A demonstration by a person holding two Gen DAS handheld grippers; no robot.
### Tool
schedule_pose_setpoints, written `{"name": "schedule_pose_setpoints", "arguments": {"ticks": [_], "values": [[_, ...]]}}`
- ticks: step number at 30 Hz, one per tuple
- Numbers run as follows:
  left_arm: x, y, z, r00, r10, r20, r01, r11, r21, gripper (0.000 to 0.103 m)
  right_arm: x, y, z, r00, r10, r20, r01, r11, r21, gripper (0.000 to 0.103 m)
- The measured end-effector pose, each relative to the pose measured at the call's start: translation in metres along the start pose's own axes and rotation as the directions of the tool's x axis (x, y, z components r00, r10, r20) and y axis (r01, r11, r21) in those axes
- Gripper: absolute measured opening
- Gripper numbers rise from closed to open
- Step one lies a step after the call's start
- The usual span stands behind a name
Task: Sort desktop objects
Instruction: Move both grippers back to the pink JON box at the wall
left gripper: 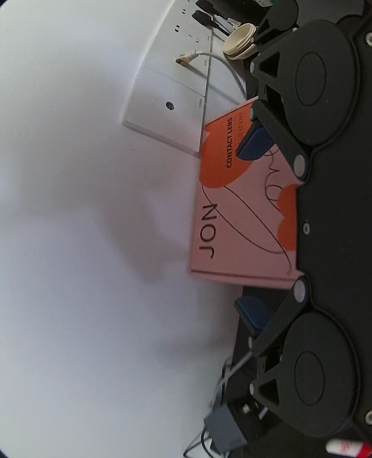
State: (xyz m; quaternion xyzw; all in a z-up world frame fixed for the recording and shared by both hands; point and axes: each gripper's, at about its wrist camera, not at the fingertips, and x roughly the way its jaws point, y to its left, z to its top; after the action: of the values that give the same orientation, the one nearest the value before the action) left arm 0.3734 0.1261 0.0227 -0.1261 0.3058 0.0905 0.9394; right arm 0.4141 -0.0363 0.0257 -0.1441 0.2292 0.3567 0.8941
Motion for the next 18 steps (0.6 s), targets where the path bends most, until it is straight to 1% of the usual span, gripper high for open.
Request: {"name": "schedule_pose_setpoints", "arguments": {"ticks": [3, 5, 6, 9, 11, 13, 16, 18], "values": [[0.011, -0.001, 0.000, 1.000, -0.003, -0.010, 0.002, 1.000, -0.020, 0.103, 0.009, 0.002, 0.004, 1.000, 0.026, 0.004, -0.026, 1.000, -0.014, 0.102], [0.014, -0.003, -0.001, 1.000, 0.008, -0.013, -0.008, 1.000, -0.012, 0.103, 0.012, 0.006, 0.006, 0.999, 0.041, 0.005, -0.040, 0.998, -0.042, 0.102], [0.014, -0.004, -0.001, 1.000, 0.010, -0.013, -0.010, 1.000, -0.009, 0.103, 0.013, 0.009, 0.006, 0.999, 0.034, 0.005, -0.034, 0.998, -0.056, 0.102], [0.013, -0.008, -0.004, 1.000, 0.016, -0.017, -0.015, 1.000, 0.014, 0.102, 0.012, 0.008, 0.003, 0.999, 0.043, 0.018, -0.042, 0.998, -0.042, 0.102], [0.010, -0.010, -0.008, 1.000, 0.016, -0.014, -0.015, 0.999, 0.032, 0.103, 0.009, 0.006, 0.002, 0.999, 0.047, 0.024, -0.047, 0.999, -0.019, 0.102], [0.006, -0.009, -0.011, 1.000, 0.004, -0.017, -0.003, 1.000, 0.027, 0.103, 0.006, 0.009, 0.000, 0.999, 0.046, 0.022, -0.046, 0.999, -0.019, 0.102], [-0.003, -0.011, -0.017, 0.999, -0.008, -0.039, 0.009, 1.000, 0.028, 0.103, -0.002, 0.012, -0.004, 0.999, 0.049, 0.021, -0.049, 0.999, -0.009, 0.102], [-0.013, -0.015, -0.025, 0.998, -0.028, -0.049, 0.029, 0.999, 0.040, 0.102, -0.009, 0.014, -0.008, 0.999, 0.052, 0.014, -0.052, 0.999, -0.007, 0.102]]}}
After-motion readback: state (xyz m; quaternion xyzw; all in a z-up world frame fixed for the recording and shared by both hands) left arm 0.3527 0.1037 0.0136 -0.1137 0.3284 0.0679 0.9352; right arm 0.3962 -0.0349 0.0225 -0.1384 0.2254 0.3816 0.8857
